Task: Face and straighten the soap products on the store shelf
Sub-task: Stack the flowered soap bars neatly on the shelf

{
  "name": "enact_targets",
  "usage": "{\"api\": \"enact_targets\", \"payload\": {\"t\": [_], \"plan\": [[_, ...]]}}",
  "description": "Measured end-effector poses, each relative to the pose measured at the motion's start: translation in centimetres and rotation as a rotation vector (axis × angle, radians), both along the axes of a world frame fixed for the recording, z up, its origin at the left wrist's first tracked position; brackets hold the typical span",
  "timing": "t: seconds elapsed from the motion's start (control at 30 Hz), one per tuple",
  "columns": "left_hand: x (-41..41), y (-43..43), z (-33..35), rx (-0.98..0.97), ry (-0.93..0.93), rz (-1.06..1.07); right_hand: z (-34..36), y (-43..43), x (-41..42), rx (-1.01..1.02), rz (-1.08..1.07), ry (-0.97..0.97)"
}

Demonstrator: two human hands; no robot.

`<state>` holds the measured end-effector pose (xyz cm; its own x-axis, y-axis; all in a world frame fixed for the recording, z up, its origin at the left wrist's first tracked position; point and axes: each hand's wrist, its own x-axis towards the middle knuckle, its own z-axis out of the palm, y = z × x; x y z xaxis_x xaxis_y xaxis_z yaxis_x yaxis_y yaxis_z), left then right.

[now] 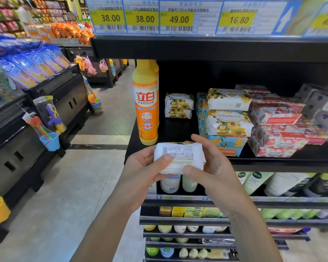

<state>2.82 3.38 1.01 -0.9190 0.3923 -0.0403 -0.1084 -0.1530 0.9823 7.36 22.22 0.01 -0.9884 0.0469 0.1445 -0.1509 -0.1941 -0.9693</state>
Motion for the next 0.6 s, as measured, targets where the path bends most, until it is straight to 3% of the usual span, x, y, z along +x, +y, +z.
{"api": "enact_targets", "payload": {"t": [0.3, 0.6], "plan": [[0.02, 0.11, -0.25, 0.017, 0.037, 0.035, 0.39, -0.35, -0.22, 0.010, -0.108, -0.128], [0.12, 0.02, -0.35, 0.064, 0.054, 0.006, -0.08, -0.18, -0.10, 0.014, -0.101, -0.101]]}}
